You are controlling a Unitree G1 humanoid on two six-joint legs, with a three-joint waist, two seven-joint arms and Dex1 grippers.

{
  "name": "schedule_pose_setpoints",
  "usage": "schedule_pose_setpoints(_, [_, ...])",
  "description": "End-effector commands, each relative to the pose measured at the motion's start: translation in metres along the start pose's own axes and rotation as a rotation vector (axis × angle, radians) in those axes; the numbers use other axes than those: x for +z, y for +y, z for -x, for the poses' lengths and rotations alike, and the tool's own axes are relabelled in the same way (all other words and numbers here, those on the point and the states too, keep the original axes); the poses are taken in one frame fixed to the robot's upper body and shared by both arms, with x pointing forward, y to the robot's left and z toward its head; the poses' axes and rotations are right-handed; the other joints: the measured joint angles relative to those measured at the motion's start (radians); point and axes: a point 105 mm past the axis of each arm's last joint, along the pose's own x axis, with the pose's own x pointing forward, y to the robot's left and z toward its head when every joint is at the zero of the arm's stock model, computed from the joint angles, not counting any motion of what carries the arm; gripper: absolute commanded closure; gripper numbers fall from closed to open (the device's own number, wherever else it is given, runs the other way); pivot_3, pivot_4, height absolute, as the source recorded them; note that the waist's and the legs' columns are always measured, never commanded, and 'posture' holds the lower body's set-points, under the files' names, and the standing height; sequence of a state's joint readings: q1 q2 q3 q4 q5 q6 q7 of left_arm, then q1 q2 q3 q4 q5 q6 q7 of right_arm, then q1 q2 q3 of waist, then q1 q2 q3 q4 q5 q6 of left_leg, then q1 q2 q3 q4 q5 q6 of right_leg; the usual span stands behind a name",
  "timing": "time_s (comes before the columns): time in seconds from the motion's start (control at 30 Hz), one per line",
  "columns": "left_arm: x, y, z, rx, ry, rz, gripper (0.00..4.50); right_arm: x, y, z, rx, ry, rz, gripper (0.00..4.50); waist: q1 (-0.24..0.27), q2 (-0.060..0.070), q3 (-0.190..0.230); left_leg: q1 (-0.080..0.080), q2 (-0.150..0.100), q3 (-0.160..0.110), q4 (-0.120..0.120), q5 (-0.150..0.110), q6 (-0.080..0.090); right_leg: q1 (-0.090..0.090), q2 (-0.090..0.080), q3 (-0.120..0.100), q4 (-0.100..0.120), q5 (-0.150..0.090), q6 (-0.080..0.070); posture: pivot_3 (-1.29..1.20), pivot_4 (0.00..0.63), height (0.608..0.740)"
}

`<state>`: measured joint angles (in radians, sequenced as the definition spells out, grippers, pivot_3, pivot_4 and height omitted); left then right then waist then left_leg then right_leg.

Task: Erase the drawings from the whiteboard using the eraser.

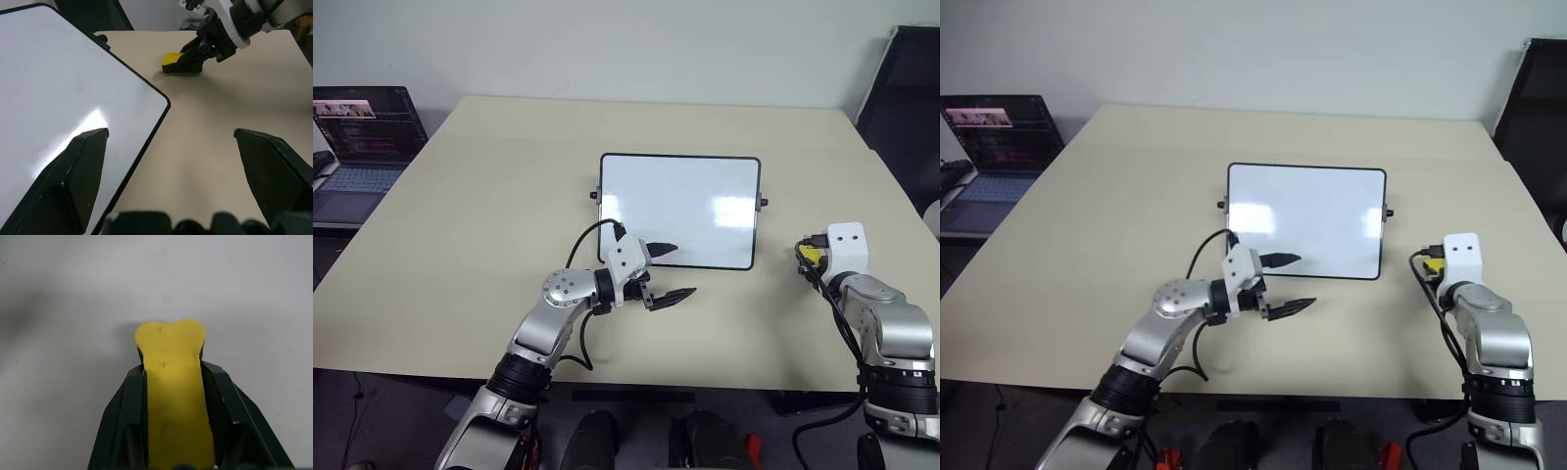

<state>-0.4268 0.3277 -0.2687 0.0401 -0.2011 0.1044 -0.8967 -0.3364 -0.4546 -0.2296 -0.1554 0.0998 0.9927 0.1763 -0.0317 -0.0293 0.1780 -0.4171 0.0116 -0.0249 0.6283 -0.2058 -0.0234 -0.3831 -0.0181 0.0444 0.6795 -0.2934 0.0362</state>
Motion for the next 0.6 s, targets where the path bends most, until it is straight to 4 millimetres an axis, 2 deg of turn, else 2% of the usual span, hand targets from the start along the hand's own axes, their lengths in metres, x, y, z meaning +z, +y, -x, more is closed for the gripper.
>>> schedule_pose_setpoints(0.03, [0.0134, 0.0044, -0.0007, 0.006, -0.038, -0.045, 0.00, 0.0155, -0.0041, 0.0039, -0.006, -0.065, 0.002, 2.87, 0.000, 0.000, 0.000, 0.000, 0.000, 0.000, 0.000, 0.000, 0.000, 0.000, 0.000, 0.000, 0.000, 0.000, 0.000, 0.00, 0.150, 0.740])
schedule_pose_setpoints(0.2, [0.0131, 0.0043, -0.0006, 0.005, -0.037, -0.045, 0.00, 0.0150, -0.0041, 0.0025, -0.012, -0.064, -0.016, 2.87, 0.000, 0.000, 0.000, 0.000, 0.000, 0.000, 0.000, 0.000, 0.000, 0.000, 0.000, 0.000, 0.000, 0.000, 0.000, 0.00, 0.150, 0.740])
schedule_pose_setpoints(0.6, [0.0128, 0.0042, 0.0000, 0.003, -0.036, -0.045, 0.00, 0.0230, -0.0087, 0.0026, 0.054, -0.097, -0.218, 2.87, 0.000, 0.000, 0.000, 0.000, 0.000, 0.000, 0.000, 0.000, 0.000, 0.000, 0.000, 0.000, 0.000, 0.000, 0.000, 0.00, 0.150, 0.740])
